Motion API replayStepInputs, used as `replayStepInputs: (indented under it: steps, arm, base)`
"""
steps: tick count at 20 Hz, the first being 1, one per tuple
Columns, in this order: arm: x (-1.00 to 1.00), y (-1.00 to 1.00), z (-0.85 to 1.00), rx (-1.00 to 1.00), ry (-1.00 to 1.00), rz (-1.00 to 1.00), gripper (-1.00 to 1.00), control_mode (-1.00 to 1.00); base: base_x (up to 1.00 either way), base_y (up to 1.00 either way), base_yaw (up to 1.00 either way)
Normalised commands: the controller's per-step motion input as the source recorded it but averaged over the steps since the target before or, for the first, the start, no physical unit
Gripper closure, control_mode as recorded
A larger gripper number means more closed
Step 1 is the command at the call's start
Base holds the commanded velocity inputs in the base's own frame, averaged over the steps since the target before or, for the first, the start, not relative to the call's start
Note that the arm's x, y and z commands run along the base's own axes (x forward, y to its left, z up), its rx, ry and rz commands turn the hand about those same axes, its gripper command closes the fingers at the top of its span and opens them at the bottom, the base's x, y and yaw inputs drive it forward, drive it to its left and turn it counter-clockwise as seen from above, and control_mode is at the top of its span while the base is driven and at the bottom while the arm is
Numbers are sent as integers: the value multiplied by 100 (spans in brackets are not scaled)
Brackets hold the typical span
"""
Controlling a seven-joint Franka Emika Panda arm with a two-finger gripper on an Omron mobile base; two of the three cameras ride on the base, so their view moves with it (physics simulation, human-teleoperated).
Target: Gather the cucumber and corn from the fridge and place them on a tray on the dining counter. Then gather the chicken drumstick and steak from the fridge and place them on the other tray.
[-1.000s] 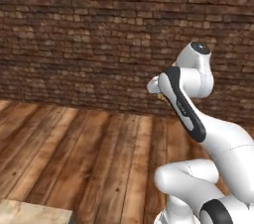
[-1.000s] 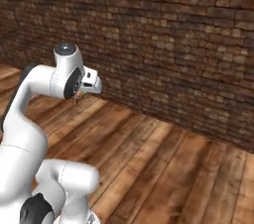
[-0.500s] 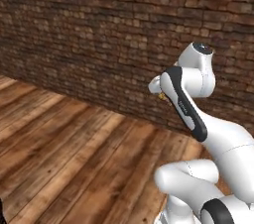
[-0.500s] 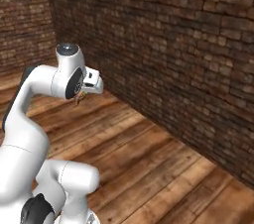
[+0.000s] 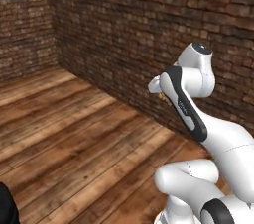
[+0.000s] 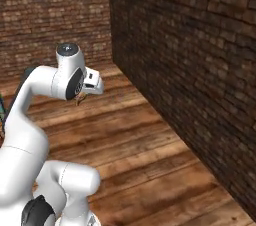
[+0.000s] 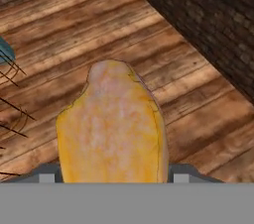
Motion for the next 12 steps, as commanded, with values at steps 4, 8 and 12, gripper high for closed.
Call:
replayStepInputs:
  steps: [4,8,12]
  arm:
    - [0,0,0,0,0,0,100,100]
    - [0,0,0,0,0,0,100,100]
    - [0,0,0,0,0,0,100,100]
  base:
    - [100,0,48]
    - [100,0,52]
    - [100,0,52]
